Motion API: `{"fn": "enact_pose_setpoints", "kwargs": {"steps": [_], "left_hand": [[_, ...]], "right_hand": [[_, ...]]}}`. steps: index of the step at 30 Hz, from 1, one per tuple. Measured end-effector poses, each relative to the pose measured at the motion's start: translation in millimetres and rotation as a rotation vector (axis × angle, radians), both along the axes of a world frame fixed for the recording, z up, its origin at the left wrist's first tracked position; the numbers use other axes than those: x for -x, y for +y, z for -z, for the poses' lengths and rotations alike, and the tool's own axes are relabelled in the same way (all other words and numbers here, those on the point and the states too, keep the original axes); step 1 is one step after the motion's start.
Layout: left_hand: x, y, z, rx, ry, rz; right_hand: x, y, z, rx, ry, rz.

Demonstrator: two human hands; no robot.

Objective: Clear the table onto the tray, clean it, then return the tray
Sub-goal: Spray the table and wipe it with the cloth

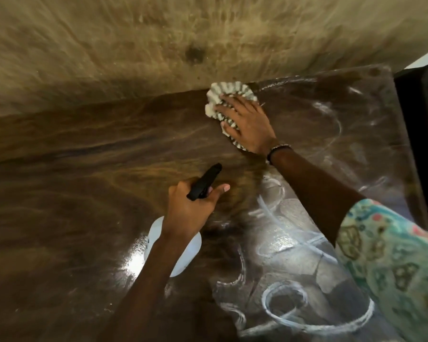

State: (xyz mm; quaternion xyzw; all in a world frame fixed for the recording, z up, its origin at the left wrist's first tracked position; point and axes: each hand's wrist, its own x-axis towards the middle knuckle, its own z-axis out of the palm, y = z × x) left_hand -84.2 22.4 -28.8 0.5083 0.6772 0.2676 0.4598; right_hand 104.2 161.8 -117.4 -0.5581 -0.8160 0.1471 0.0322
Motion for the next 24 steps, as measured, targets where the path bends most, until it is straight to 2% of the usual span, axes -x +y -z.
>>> {"fn": "enact_pose_setpoints", "kwargs": {"steps": [3, 5, 9, 16, 24], "left_hand": [[-14, -21, 3, 0.034, 0.01, 0.1], [-26, -37, 7, 0.058, 0.011, 0.129], [-47, -63, 15, 0.071, 0.033, 0.198], [-45, -95, 19, 0.13, 0.108, 0.215], [-17, -117, 23, 0.179, 0.127, 0.074]], "right_hand": [[-17, -25, 0, 0.004, -0.005, -0.237], [-40, -41, 2, -0.011, 0.011, -0.311], [-71, -60, 4, -0.018, 0.017, -0.275], [-73, -63, 4, 0.019, -0.007, -0.267], [-69, -69, -3, 0.04, -0.017, -0.226]]}}
